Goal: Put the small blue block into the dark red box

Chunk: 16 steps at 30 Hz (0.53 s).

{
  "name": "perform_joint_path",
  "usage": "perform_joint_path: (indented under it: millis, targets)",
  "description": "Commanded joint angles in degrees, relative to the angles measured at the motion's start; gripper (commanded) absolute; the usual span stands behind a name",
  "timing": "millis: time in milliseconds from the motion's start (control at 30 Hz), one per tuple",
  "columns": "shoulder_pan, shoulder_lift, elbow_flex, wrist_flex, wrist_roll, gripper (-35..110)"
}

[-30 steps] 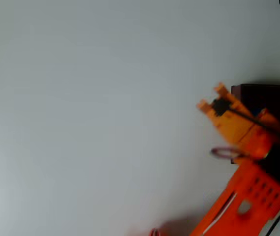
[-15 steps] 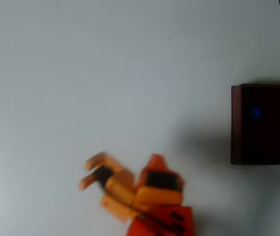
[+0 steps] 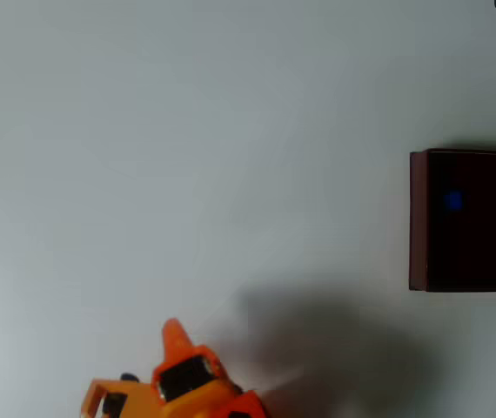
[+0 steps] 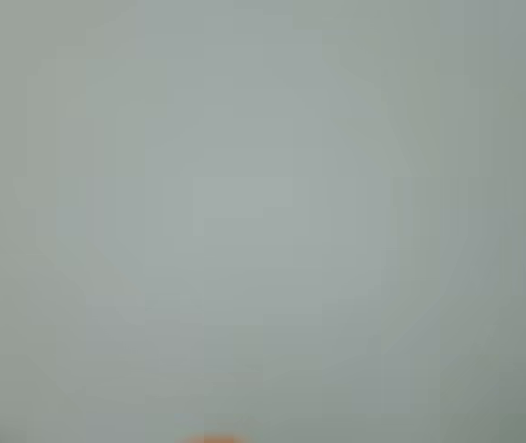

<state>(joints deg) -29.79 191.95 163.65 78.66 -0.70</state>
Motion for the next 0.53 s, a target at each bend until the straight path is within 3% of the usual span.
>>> perform_joint_path:
  millis: [0, 500]
  targets:
    - [-6.5, 1.7, 3.5, 0.2, -1.7, 0]
    - [-9.3, 3.3, 9.1, -0.8, 0.5, 0]
